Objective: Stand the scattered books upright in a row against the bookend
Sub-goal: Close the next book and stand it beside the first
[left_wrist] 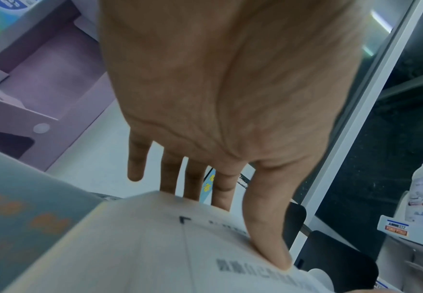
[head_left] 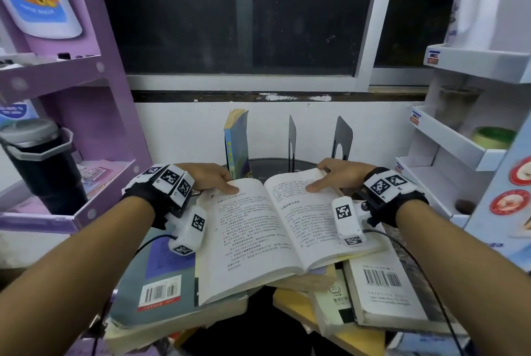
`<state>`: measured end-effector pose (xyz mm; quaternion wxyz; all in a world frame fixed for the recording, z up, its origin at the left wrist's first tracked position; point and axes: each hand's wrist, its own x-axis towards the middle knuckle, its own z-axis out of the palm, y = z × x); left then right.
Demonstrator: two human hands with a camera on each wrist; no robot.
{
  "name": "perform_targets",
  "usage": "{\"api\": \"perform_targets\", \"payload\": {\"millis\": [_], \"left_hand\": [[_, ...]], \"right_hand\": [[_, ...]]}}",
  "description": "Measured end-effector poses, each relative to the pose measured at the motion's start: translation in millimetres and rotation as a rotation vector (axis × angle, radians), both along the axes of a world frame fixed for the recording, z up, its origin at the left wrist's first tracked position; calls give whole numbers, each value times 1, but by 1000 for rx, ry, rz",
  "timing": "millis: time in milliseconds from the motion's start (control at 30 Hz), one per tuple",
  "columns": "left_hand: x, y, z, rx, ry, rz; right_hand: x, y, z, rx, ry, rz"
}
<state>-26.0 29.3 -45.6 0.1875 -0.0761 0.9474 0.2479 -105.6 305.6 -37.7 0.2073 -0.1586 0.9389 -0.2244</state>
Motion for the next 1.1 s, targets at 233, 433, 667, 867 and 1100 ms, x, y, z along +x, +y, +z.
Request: {"api": "perform_targets", "payload": {"millis": [233,433,667,867,1100], "left_hand": [[-3,-2,14,70,99,71],[-2,-4,36,144,316,104],[10,8,77,374,691,281],[13,25,84,550,916,414],[7,41,72,739,1000,537]], "right_hand": [[-3,-9,9,-84,145,-33],[-3,-15,31,-209,250,-41],[9,-9,64,-507,392,-171],[18,-16,71,-632,553,-220],[24,-31,61,-676,678,-187]]}}
